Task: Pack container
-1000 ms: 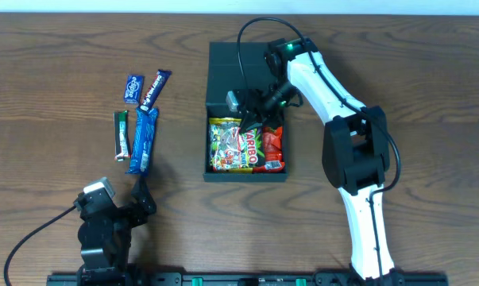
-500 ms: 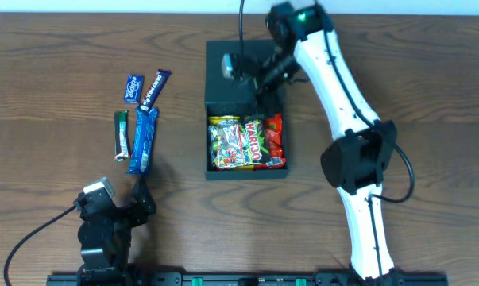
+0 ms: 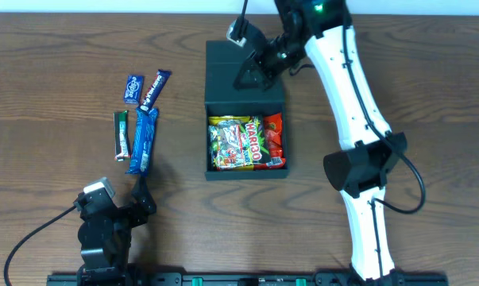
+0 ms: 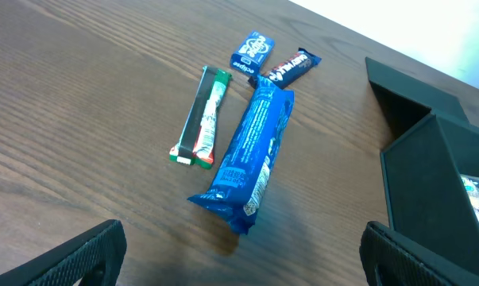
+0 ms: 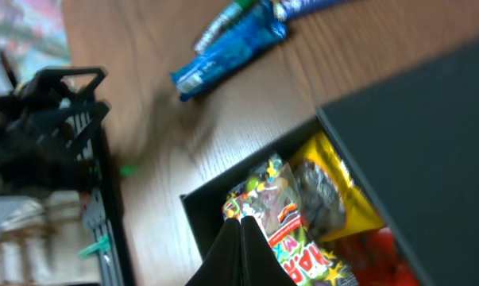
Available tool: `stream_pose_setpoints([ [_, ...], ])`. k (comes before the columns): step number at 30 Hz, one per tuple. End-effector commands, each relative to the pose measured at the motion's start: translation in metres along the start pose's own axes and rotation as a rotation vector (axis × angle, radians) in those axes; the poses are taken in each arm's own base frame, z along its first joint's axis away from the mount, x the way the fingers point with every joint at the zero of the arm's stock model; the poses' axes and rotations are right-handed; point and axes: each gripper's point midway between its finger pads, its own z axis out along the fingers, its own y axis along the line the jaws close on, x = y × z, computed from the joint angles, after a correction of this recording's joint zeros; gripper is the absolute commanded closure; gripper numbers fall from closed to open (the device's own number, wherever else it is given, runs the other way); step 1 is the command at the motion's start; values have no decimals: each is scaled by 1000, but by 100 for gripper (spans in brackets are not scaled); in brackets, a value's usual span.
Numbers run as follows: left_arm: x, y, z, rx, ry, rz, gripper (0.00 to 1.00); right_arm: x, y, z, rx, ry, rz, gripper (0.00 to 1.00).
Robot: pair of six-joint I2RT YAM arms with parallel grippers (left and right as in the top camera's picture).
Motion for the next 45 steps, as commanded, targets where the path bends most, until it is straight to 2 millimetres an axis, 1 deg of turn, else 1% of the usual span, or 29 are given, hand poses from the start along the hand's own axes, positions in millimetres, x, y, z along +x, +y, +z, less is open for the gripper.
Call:
stream_pose_setpoints([
  [1, 5, 4, 2, -17, 8, 13, 5, 28, -31, 23, 96, 105, 299, 98],
  [3, 5, 4, 2, -17, 8, 13, 5, 42, -44, 34, 121, 147, 377, 98],
  [5, 5, 5, 2, -17, 8, 13, 5, 56, -49, 45, 113, 187, 413, 98],
  [11, 5, 5, 2, -17, 8, 13, 5, 83, -61, 67, 146, 270, 463, 98],
  [14, 5, 5, 2, -18, 8, 13, 5, 92, -65, 76, 149, 291, 478, 98],
  [18, 5, 5, 2, -18, 8, 13, 5, 96, -79, 86, 183, 279, 508, 98],
  [23, 5, 5, 2, -18, 8, 14, 5, 99, -88, 94, 224, 274, 497, 98],
  [28, 5, 5, 2, -18, 8, 14, 5, 97, -87, 99, 239, 277, 484, 98],
  [31, 5, 5, 2, -18, 8, 14, 5, 96, -85, 96, 242, 271, 504, 98],
  [33, 5, 5, 2, -18, 8, 14, 5, 90, -80, 90, 242, 255, 499, 99],
  [37, 5, 5, 2, -18, 8, 14, 5, 63, -61, 60, 260, 165, 435, 98],
  [39, 5, 5, 2, -18, 7, 14, 5, 43, -44, 33, 278, 83, 379, 98],
  [40, 5, 4, 2, -18, 6, 14, 5, 31, -31, 15, 288, 27, 341, 98],
  [43, 4, 6, 2, -24, 1, 14, 5, 14, -7, -20, 313, -72, 264, 98],
  [44, 3, 5, 2, -24, 1, 13, 5, 9, 5, -35, 323, -109, 224, 99],
  [45, 3, 5, 2, -23, 0, 13, 5, 6, 13, -45, 332, -134, 203, 98],
])
